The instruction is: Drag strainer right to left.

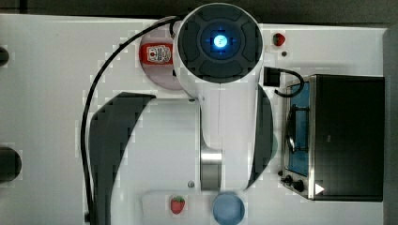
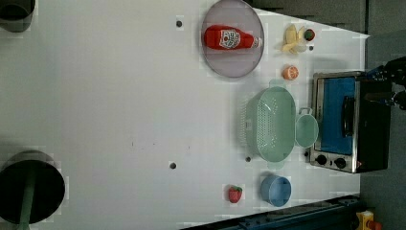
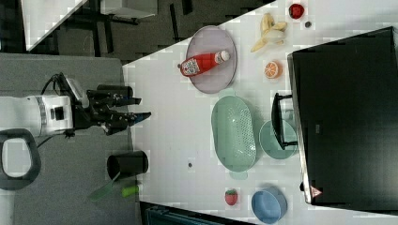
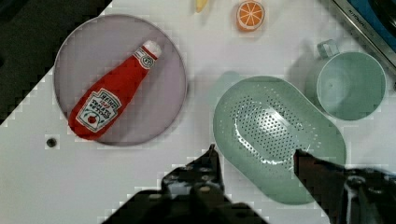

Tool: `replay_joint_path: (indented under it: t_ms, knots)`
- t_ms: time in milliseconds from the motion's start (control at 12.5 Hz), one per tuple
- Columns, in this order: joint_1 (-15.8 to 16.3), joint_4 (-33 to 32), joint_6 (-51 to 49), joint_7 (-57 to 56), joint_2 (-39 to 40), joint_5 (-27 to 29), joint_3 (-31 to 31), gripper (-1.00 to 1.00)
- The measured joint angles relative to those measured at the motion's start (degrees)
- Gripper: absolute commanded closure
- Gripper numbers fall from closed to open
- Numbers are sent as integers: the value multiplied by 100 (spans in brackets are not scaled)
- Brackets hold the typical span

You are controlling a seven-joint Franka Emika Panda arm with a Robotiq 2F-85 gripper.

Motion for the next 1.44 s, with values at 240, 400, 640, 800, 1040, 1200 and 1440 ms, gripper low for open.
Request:
replay_joint_path:
  t_ms: [240,400,640,800,1040,1200,1440]
  knots:
    - [44,-1852,-920,176,-2007,-239,-357,-99]
    - [-65,-2344,-934,245,-3109,-132,-436,-100]
    - [-88,-2322,-471,419,-3691,-118,-459,-100]
    - [-112,-2389,95,524,-3319,-136,-443,-100]
    - [-111,-2993,1535,933,-2105,-202,-466,-100]
    - [-100,-3463,2358,1390,-1106,-204,-450,-100]
    - [9,-3743,3577,1863,270,-197,-347,-100]
